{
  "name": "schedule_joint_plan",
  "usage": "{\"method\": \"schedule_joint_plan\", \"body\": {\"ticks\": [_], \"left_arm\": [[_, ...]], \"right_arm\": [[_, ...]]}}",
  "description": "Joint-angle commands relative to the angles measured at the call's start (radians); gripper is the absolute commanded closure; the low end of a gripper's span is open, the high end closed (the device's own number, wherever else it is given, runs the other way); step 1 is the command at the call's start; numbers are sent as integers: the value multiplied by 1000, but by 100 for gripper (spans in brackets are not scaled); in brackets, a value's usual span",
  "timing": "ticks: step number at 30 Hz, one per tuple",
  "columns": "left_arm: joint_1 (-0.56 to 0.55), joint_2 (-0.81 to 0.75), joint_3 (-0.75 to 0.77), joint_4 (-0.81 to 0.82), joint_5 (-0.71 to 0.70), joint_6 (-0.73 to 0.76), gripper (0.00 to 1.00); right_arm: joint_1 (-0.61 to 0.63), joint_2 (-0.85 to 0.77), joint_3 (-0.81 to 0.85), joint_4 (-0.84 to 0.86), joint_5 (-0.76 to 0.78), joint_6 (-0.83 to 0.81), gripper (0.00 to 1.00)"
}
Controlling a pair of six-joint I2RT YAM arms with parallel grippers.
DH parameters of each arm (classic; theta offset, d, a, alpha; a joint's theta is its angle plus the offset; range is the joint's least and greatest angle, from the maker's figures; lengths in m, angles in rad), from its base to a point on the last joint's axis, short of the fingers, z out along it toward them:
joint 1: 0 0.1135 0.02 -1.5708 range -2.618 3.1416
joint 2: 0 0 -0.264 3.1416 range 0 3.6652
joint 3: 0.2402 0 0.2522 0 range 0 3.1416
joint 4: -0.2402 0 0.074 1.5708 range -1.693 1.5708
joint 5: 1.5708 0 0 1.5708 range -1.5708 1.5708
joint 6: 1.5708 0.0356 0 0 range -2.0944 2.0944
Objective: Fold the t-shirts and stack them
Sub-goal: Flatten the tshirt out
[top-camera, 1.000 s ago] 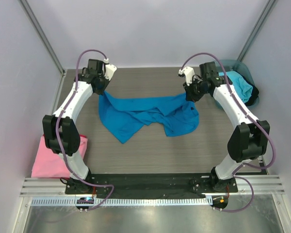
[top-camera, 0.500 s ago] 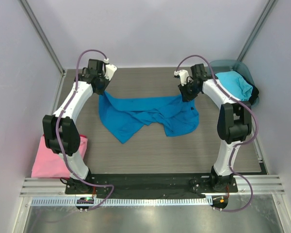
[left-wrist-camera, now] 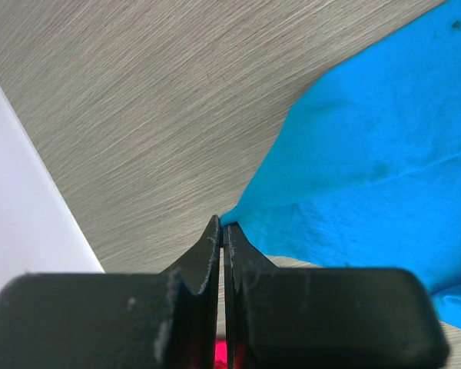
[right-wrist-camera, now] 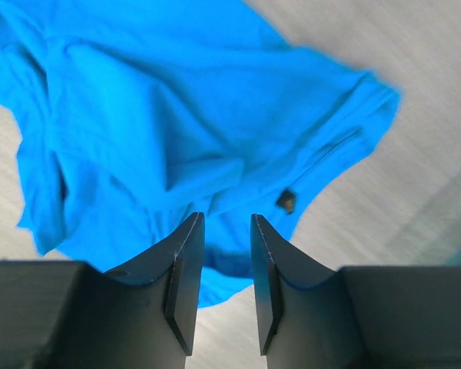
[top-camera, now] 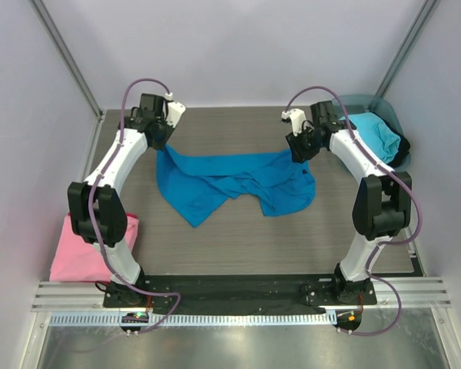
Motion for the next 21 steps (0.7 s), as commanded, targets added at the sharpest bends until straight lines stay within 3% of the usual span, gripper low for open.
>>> {"method": "schedule_joint_plan", "body": {"ticks": [1,2,6,15,21], "left_arm": [[-11,-10,28,9,-5,0,100],[-12,-10,28,8,-5,5,100],[-15,-18,21,-3,-11,14,100],[-15,-21,-4,-17,-38,42,100],[-15,-1,1,-20,-42,56,100]], "right_arm": [[-69,60,50,-73,-124,37,64],[-85,88,73,-96,-217,45,65],[-141,223,172,-181,-334,76,65],[-216,343,310,-309,-463,-21,64],[-221,314,305,-331,-504,-55,64]]}}
